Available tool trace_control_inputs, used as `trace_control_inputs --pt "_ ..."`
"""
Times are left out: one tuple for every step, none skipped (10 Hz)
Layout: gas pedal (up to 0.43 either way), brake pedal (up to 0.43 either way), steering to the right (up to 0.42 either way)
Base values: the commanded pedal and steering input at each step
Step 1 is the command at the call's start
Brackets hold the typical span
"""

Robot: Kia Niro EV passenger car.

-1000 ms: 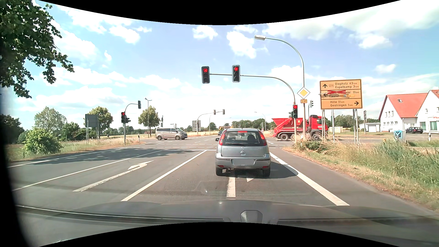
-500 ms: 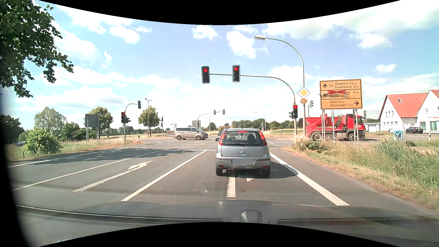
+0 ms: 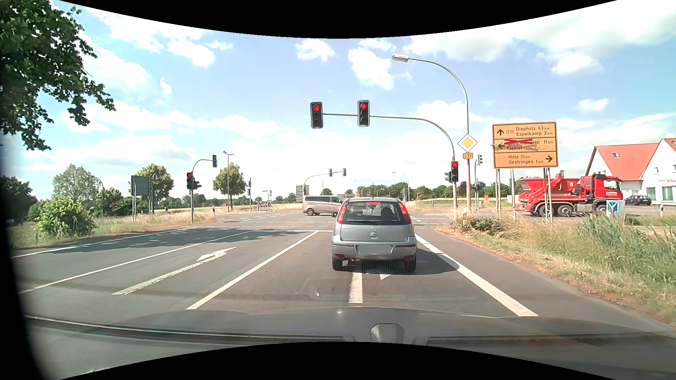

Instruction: Follow the waypoints while adhering to traffic rules and regulations

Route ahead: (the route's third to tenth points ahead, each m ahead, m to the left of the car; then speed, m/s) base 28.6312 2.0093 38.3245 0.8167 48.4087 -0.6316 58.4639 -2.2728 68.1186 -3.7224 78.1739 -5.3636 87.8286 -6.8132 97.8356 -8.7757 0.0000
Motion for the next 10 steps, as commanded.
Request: trace_control_inputs --pt "0.0 0.006 0.008" --pt "0.0 0.006 0.007" --pt "0.0 0.006 0.007" --pt "0.0 0.006 0.008" --pt "0.0 0.006 0.007" --pt "0.0 0.006 0.008" --pt "0.0 0.006 0.008" --pt "0.0 0.006 0.008" --pt "0.0 0.006 0.008" --pt "0.0 0.006 0.008"
